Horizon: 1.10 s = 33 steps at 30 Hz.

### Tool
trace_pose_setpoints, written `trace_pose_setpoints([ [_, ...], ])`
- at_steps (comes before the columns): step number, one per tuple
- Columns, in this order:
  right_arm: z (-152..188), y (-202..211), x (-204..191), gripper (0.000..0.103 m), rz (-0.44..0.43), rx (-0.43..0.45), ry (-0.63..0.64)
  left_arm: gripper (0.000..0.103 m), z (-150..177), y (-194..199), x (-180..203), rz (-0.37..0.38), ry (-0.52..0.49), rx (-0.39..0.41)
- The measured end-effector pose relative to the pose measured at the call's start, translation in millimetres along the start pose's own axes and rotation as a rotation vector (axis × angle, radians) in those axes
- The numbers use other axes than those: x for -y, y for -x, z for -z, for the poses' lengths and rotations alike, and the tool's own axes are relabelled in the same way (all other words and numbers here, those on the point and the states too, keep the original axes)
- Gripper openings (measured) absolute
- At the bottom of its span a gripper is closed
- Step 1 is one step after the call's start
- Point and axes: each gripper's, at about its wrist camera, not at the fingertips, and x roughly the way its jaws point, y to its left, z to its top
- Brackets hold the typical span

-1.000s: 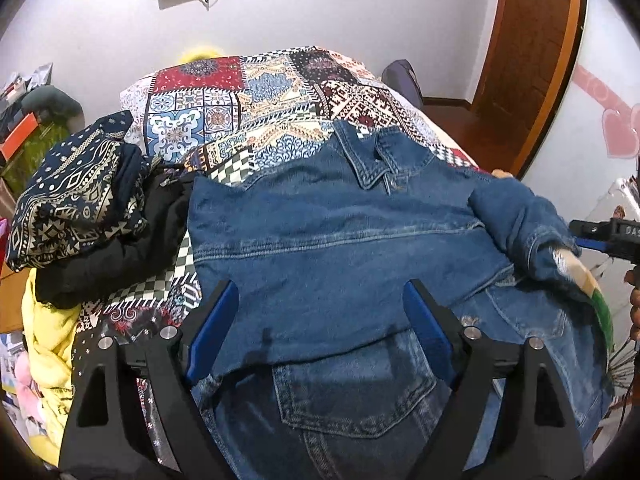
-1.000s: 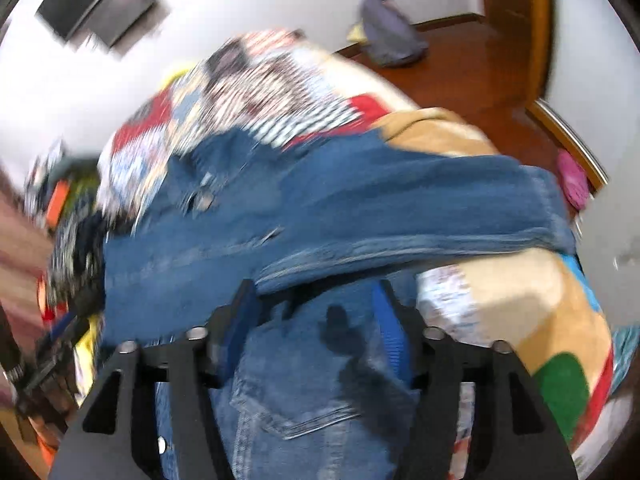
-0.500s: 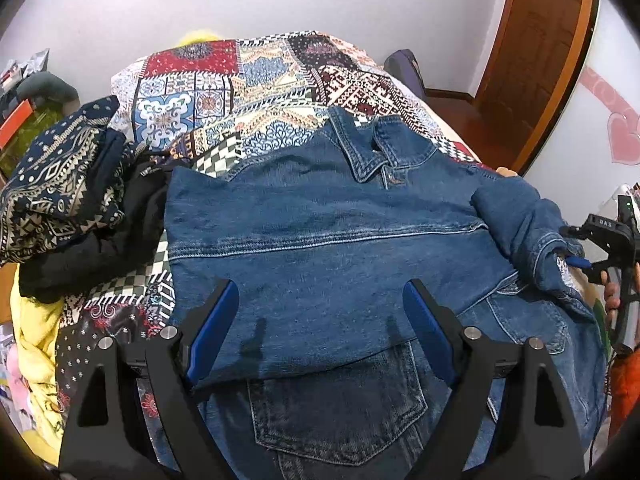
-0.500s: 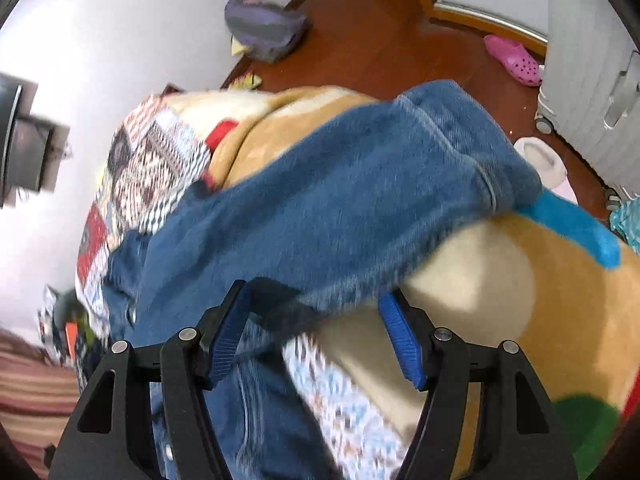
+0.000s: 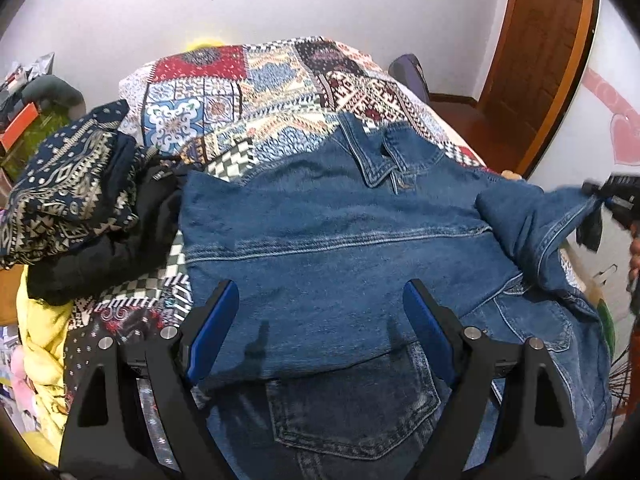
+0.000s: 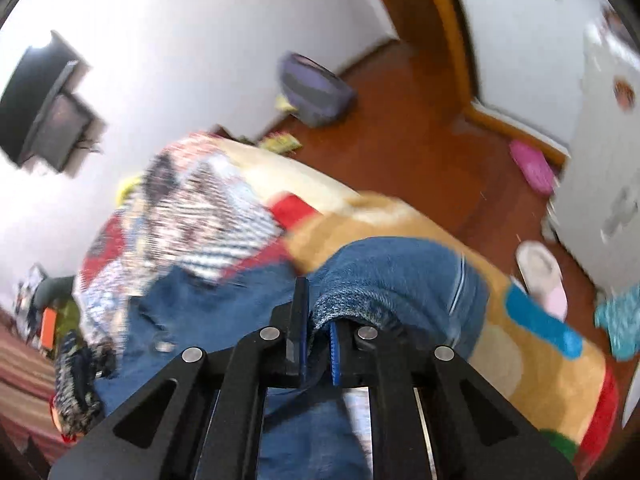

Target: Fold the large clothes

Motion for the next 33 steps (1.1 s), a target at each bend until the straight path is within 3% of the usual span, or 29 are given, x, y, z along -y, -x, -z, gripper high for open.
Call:
trace_pose_setpoints([
  [3,-7,25,-48,0.007,-0.079,0.05,0.103,0.084,-1,13,-7,0.003,0.013,0.028],
  [8,4,46,-136,0.007,-0.205,0.062,0.266,0.084,0,42,-24,-0.015,0.024,0.081],
  [12,35,38,-193,0.007,-0.279,0.005,0.369,0.084,6,60,-40,-0.023,0.042,0.105],
  [16,91,2,-235,0.007,-0.312,-0.144,0.468,0.084,19,73,-60,-0.056,0.063,0.113],
  [23,206,-77,-250,0.007,-0.262,-0.518,0.602,0.084,48,69,-90,-0.078,0.115,0.051],
  [25,223,-78,-252,0.011,-0.226,-0.542,0.651,0.084,56,63,-94,-0.077,0.123,0.024],
  [28,233,-80,-247,0.014,-0.202,-0.589,0.704,0.084,62,56,-95,-0.076,0.119,-0.007],
  [31,226,-70,-242,0.036,-0.241,-0.636,0.704,0.084,61,50,-90,-0.077,0.101,-0.02],
  [33,215,-58,-234,0.038,-0.271,-0.644,0.694,0.084,57,48,-83,-0.065,0.089,-0.021],
])
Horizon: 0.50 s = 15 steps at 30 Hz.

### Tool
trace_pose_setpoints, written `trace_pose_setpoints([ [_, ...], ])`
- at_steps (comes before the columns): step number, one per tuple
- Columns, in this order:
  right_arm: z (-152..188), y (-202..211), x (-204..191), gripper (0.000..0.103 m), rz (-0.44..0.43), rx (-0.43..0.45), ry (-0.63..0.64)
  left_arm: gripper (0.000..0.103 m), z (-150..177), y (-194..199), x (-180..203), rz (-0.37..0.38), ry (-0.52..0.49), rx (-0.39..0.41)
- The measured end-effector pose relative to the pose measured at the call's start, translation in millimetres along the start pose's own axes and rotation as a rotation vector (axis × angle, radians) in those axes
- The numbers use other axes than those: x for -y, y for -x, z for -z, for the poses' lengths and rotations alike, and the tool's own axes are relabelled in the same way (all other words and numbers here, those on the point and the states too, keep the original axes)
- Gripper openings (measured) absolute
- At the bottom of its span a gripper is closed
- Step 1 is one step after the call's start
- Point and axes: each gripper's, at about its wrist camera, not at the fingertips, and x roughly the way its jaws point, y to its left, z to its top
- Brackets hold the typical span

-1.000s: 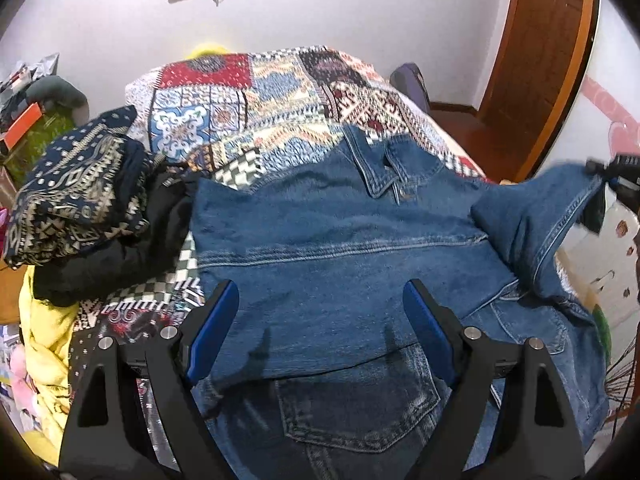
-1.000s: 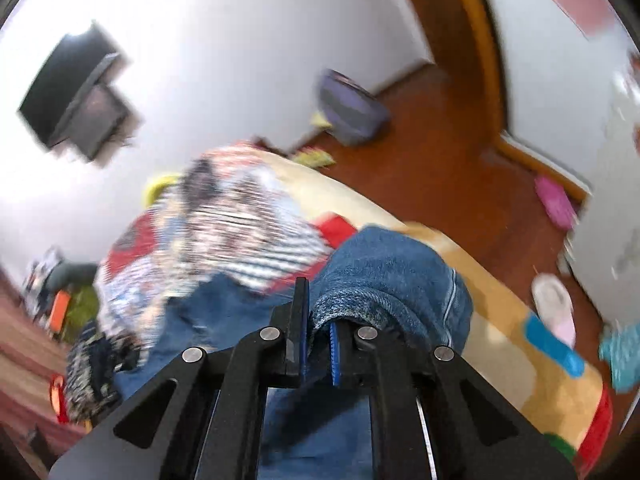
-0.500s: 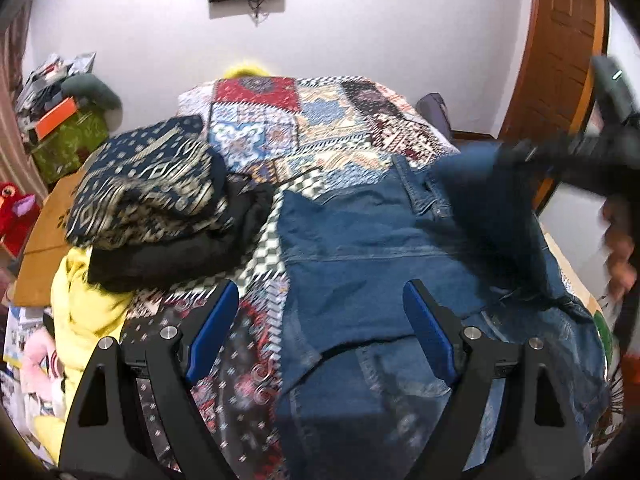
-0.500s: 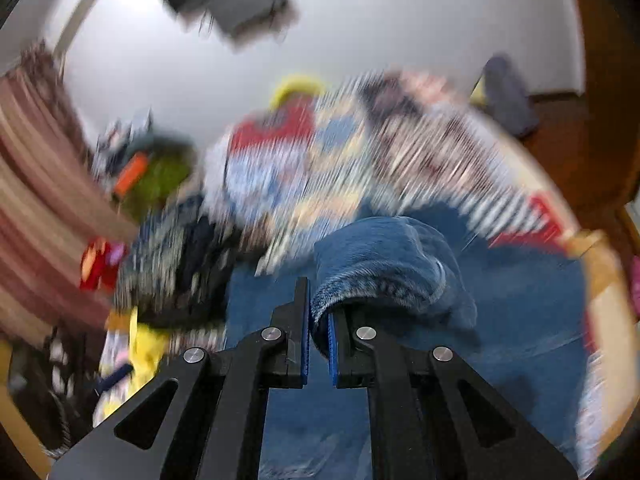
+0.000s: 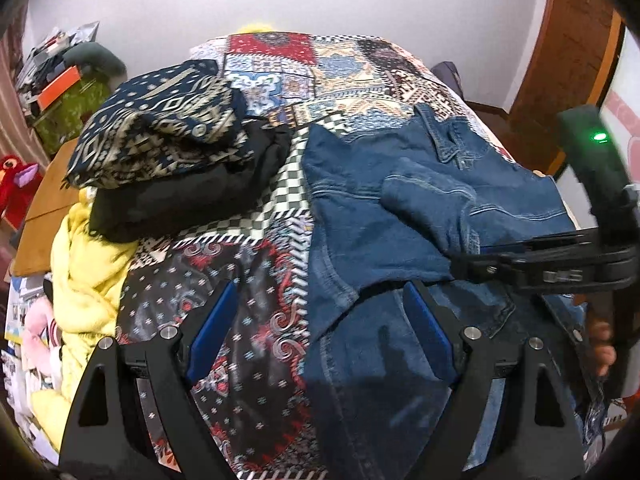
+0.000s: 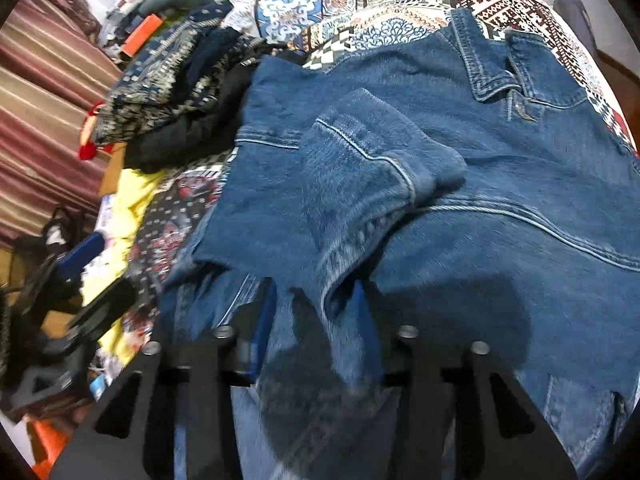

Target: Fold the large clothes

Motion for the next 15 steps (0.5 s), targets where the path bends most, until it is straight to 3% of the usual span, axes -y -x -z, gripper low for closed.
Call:
trace_pose_setpoints([
  [7,15,57,37,0.045,0.099,0.138,-0.007,0.084,-20,-15,40,0.063,-0.055,-0.023],
  [15,37,102,130,0.046,0.292,0.231,-0.163,0.084,-44,-46,99,0.058,-0.207,-0.06],
])
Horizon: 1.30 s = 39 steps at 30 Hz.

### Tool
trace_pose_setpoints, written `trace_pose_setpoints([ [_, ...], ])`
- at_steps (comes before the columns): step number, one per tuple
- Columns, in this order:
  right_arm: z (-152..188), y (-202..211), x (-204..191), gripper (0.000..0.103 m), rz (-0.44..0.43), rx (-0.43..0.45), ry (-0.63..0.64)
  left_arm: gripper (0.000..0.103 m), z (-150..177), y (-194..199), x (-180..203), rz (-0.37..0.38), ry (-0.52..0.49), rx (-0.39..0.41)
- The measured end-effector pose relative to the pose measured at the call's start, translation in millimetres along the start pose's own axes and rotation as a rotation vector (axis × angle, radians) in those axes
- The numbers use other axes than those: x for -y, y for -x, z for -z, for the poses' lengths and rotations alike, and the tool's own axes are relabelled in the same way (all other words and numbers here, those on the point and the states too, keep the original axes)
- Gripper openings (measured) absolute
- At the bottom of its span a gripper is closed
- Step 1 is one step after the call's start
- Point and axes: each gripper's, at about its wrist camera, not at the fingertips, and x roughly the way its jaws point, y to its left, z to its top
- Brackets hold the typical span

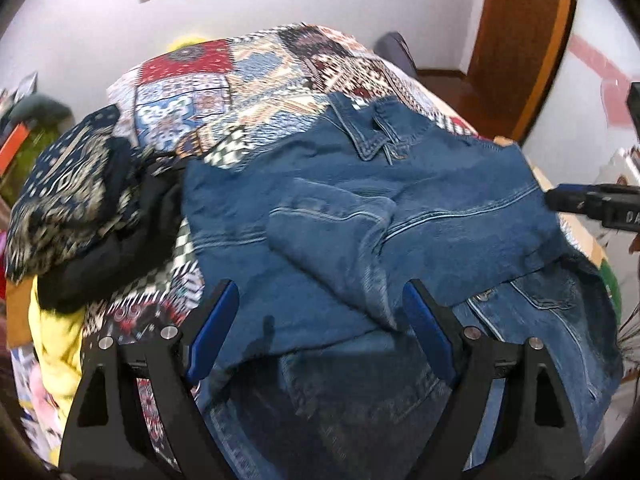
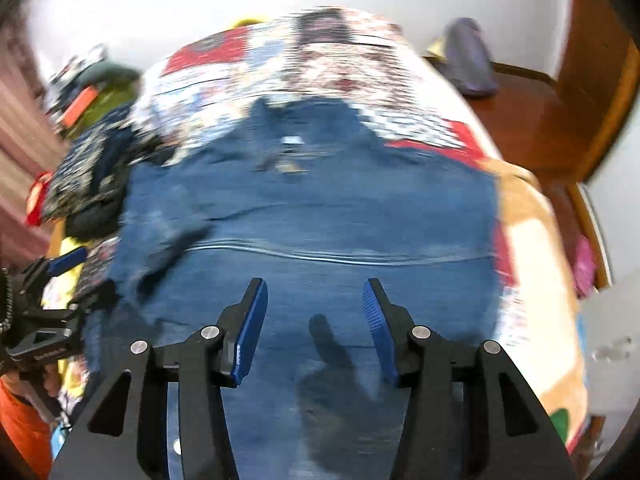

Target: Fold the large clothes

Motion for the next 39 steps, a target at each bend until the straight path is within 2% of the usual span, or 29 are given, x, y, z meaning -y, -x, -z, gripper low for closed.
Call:
trace_pose_setpoints([
  [3,6,-3,34,0.046,0.053,-0.01,-0.065,0.084,-7,-25,9,-0.023,-0.029,-0.057],
  [7,19,-20,59,0.046,0.059,-0.055,-0.136,0.079,-7,-59,13,-0.063,-0.052,-0.13],
  [10,29,-38,69,0.046,0.06,-0.104,-0.176,0.076,-7,-73,8,-0.061,-0.028,-0.137],
  [11,33,-47,70,0.046,0.058,-0.121,-0.186,0.068,-8,-75,3,-0.053,0.002,-0.132],
  [12,36,-47,72,0.046,0.056,-0.124,-0.186,0.064,-10,-76,-1,-0.044,0.025,-0.132],
  [14,37,-51,68,0.046,0.069,-0.112,-0.168,0.047,-13,-72,-11,0.018,0.087,-0.129],
  [18,30,-45,62,0.046,0.069,-0.107,-0.142,0.033,-20,-51,-19,0.054,0.142,-0.072],
  [19,27,-46,63,0.046,0.063,-0.103,-0.144,0.026,-22,-41,-24,0.082,0.162,-0.041],
  [23,16,-36,60,0.046,0.049,-0.06,-0.137,0.026,-27,-8,-32,0.132,0.186,0.052],
  [26,19,-50,55,0.047,0.076,-0.09,-0.11,0.026,-25,-3,-42,0.131,0.195,0.056],
  [28,26,-64,55,0.047,0.103,-0.106,-0.081,0.026,-18,-7,-56,0.086,0.215,0.036],
  [31,36,-60,51,0.053,0.118,-0.072,-0.049,0.027,-2,-20,-79,0.151,0.273,-0.032],
  [34,37,-60,49,0.055,0.115,-0.079,-0.053,0.027,18,-32,-90,0.164,0.296,-0.09],
  [39,36,-60,51,0.057,0.103,-0.106,-0.092,0.032,39,-36,-86,0.146,0.281,-0.099],
])
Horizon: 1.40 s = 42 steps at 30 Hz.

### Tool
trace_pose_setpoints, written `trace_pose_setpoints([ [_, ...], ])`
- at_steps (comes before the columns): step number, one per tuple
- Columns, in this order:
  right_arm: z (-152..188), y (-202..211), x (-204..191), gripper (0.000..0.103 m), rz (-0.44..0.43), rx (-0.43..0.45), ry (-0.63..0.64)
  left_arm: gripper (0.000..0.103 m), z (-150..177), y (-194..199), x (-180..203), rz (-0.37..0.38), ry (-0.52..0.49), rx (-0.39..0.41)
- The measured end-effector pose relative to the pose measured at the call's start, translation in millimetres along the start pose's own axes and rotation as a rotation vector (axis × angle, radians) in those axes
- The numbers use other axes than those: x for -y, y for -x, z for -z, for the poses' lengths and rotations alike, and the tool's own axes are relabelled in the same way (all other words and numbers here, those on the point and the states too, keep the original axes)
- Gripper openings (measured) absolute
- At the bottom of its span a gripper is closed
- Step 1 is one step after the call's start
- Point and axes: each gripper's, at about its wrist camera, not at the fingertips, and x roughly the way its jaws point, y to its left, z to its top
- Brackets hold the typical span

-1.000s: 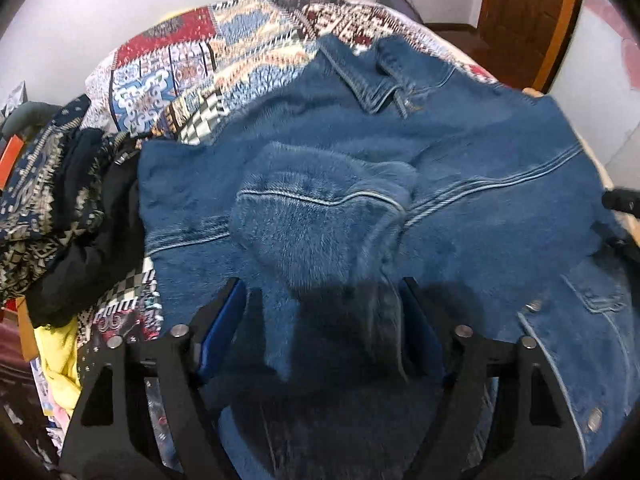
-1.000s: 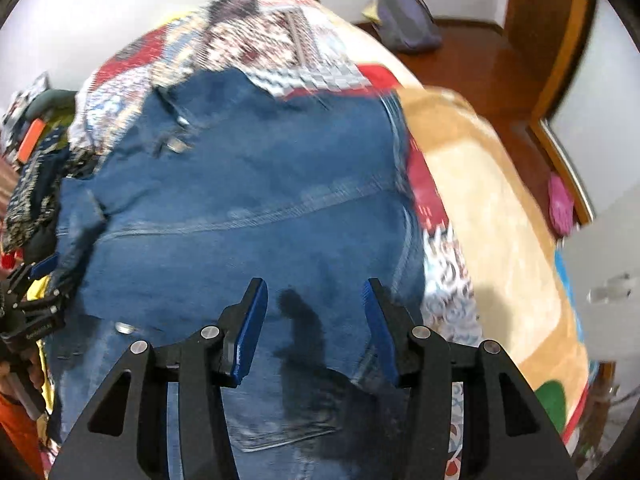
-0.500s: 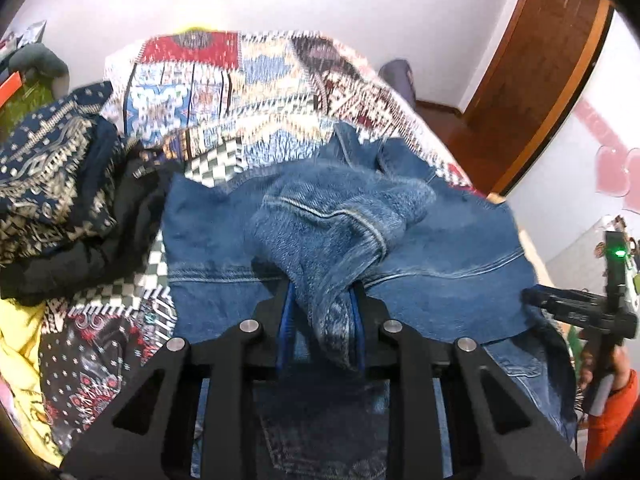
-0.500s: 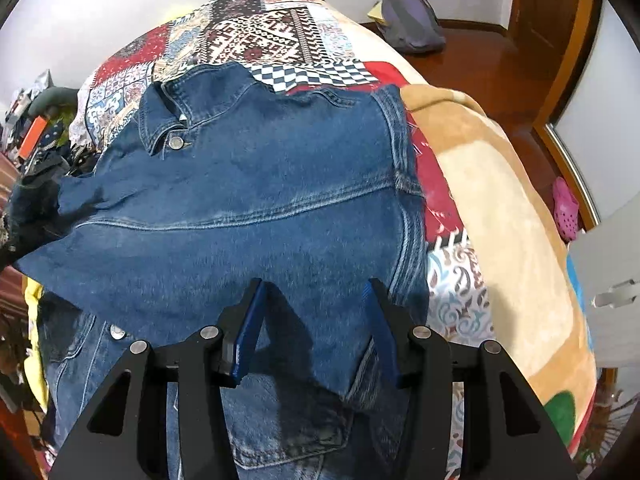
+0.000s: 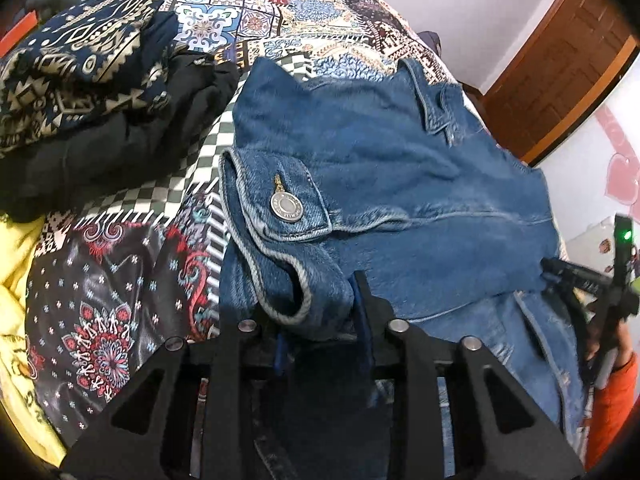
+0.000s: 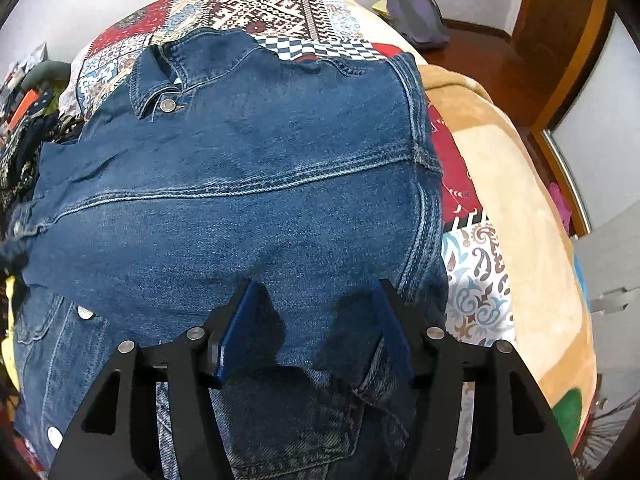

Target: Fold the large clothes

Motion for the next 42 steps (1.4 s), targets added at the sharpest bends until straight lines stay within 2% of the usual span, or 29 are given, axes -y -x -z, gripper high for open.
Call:
trace_pose_setpoints([
  [4,2,3,2,0.058,-0.005,-0.016,-0.009,0.034,9,0,5,-0.031,-0.032,0.01],
  [6,3,6,1,0.058,-0.006,-0.025,0.001,0.043,11,3,7,-0.067,-0.049,0.003],
  [8,4,10,0,0.058,0.001,-0.028,0.015,0.062,12,13,8,-0.142,-0.084,0.015],
  [9,4,13,1,0.058,0.013,-0.028,0.021,0.065,13,18,7,-0.158,-0.096,0.025],
  [13,9,32,8,0.058,0.05,0.005,0.04,0.066,23,38,-10,-0.216,-0.111,0.015],
  [17,17,49,20,0.058,0.093,0.041,0.032,0.066,38,52,-25,-0.23,-0.101,-0.015],
  [19,25,55,27,0.058,0.099,0.047,0.012,0.066,44,54,-29,-0.208,-0.081,-0.029],
  [24,48,57,37,0.058,0.095,0.015,-0.018,0.066,73,50,-31,-0.079,-0.003,-0.1],
  [27,65,54,39,0.058,0.083,-0.013,-0.036,0.066,94,41,-29,-0.054,0.017,-0.148],
  [31,88,50,42,0.058,0.064,-0.046,-0.058,0.066,108,42,-31,0.002,0.097,-0.152],
  [35,104,57,42,0.059,0.041,-0.023,-0.045,0.066,123,49,-25,0.127,0.129,-0.181],
  [36,107,58,42,0.058,0.018,-0.014,-0.044,0.066,127,51,-21,0.123,0.117,-0.175],
  [38,110,59,43,0.058,-0.005,0.002,-0.044,0.053,130,56,-7,0.103,0.059,-0.147],
  [39,111,58,43,0.055,-0.013,0.005,-0.048,0.048,130,59,-1,0.1,0.042,-0.139],
  [41,109,58,41,0.021,-0.044,0.009,-0.037,0.025,131,63,12,0.082,0.006,-0.121],
  [42,109,58,39,0.016,-0.059,0.004,-0.03,0.019,128,63,15,0.07,-0.008,-0.115],
])
